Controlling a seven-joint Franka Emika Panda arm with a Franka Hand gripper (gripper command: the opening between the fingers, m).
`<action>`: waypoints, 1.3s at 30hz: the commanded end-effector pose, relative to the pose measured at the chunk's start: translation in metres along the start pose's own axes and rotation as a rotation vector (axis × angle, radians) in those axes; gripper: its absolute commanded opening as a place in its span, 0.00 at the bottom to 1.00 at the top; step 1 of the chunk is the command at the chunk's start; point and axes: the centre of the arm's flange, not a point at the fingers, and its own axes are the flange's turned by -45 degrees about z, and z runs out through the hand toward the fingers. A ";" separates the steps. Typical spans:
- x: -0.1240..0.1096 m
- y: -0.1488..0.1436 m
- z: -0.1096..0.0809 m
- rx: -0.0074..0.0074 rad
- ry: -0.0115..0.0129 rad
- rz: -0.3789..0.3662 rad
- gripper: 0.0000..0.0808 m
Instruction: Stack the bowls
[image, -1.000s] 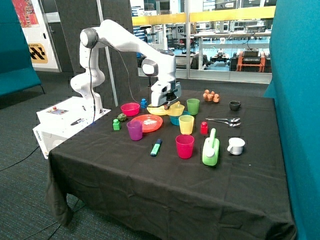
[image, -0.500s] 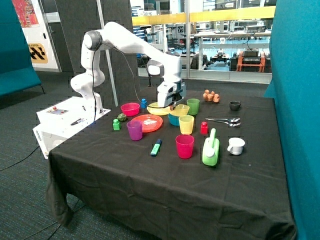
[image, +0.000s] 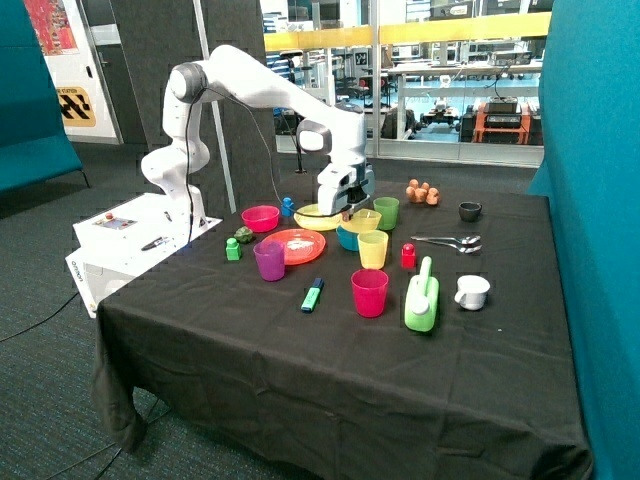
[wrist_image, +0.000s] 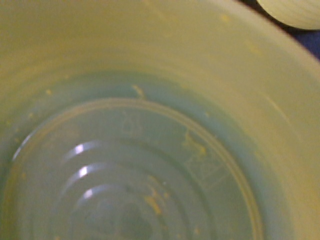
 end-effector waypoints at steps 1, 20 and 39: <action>-0.005 0.013 0.008 -0.0015 0.0001 0.013 0.00; -0.021 0.007 0.031 -0.0015 0.0001 -0.009 0.00; -0.022 0.007 0.029 -0.0015 0.0001 -0.046 0.40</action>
